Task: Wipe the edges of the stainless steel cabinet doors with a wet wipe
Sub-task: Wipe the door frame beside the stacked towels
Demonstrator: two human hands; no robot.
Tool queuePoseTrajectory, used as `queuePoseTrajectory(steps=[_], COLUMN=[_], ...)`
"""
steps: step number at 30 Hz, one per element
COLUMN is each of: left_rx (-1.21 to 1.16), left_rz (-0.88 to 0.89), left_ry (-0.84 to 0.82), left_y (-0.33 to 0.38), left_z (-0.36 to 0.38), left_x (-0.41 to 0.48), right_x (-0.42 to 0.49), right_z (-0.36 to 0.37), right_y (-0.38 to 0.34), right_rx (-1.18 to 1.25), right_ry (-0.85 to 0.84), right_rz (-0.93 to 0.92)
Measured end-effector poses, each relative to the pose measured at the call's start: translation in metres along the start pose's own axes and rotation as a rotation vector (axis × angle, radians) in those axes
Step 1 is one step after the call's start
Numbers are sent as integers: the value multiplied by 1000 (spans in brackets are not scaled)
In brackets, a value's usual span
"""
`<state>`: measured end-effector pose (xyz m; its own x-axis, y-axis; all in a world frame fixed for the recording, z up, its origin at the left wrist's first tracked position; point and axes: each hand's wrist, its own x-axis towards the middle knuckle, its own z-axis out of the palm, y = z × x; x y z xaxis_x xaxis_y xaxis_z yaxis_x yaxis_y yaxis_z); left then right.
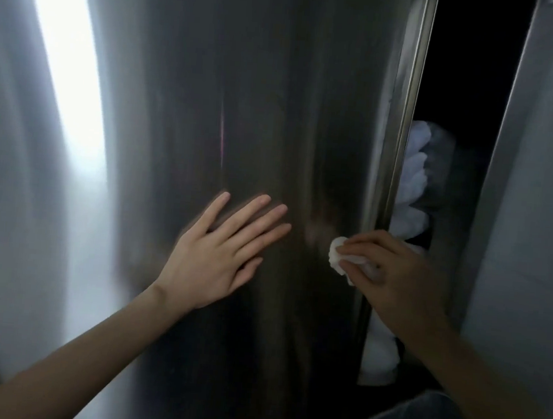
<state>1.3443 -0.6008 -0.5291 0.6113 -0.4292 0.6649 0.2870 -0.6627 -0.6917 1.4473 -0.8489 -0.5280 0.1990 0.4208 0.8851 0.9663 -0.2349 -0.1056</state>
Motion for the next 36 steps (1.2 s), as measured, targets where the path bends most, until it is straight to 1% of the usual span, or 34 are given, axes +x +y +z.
queuePoseTrajectory(steps=[4,8,12,16,19,21,24,27,29,33,36], left_rx=[48,13,-64,-126,-72,-39,0,37,32,14,-36], left_rz=[-44,-122,-287,-392,-448,-493,-499,-502,-512,-529,-545], left_ry=[-14,-26,-27,23,-2,-7,39,63,69,103,140], left_y=[-22,-38,-36,-47,-65,-70,-74,-81,-84,-87,-87], left_z=[-9,-26,-44,-52,-47,-39,-28,-26,-27,-27,-32], left_x=[-31,-60,-77,-50,-23,-22,-34,-41,-42,-46,-45], right_x=[8,29,53,77,92,92,90,108,131,178,164], right_z=[18,32,40,56,69,79,94,99,92,84,97], right_y=[-18,-40,-53,-65,-77,-80,-83,-87,-92,-103,-105], right_rx=[37,98,113,111,40,-27,36,28,69,70,66], right_ry=[5,111,230,303,331,354,366,414,469,609,611], right_rz=[-19,-84,-136,-163,-279,-358,-335,-402,-401,-369,-344])
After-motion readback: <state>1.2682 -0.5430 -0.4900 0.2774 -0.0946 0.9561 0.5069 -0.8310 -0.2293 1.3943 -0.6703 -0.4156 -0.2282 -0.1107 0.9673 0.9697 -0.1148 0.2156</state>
